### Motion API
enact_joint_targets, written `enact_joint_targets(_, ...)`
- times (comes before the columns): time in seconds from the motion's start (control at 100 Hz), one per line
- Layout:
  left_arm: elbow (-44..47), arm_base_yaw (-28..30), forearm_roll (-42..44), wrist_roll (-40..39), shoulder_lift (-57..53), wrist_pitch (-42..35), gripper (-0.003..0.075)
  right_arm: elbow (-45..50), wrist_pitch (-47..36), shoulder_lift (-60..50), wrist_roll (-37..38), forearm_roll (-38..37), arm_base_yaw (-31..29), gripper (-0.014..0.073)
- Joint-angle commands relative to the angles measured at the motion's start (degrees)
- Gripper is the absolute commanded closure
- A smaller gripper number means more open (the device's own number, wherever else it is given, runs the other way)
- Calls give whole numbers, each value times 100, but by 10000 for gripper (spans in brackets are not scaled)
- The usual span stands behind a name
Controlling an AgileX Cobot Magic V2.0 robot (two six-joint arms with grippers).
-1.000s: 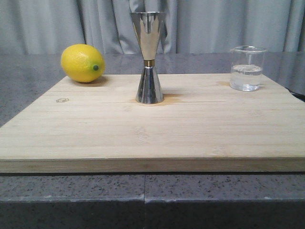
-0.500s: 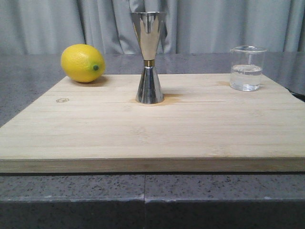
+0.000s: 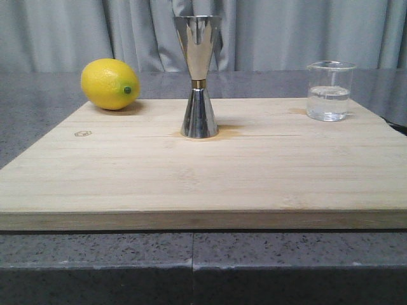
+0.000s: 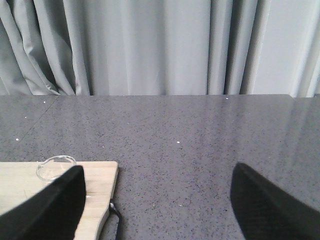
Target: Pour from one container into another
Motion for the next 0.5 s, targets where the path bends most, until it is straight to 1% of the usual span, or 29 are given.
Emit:
enact_joint_targets(0.0, -332, 15, -67, 124, 152, -120, 168, -238, -259, 111, -29, 4, -32, 39)
enact_joint_targets(0.12, -803, 15, -83, 692, 433, 767, 192, -472, 231, 236, -29, 4, -32, 39)
enact_joint_targets(0.18, -1139, 15, -173, 1080, 685, 1333, 201, -620, 478, 369, -29, 4, -32, 39)
enact_joint_targets(0.31, -1763, 15, -764, 1680, 1337, 2360, 217, -915, 815, 747, -29, 4, -32, 39)
enact_joint_targets(0.38, -1979, 15, -1225, 2210, 1717, 2677, 216, -982, 854, 929, -29, 4, -32, 39)
enact_joint_targets(0.46, -2036, 15, -1811, 2854, 2137, 2744, 216, -993, 866, 1119, -29, 4, -32, 39)
enact_joint_targets(0.49, -2036, 15, -2008, 2981, 2274, 2733, 216, -993, 866, 1176, -29, 7, -32, 39)
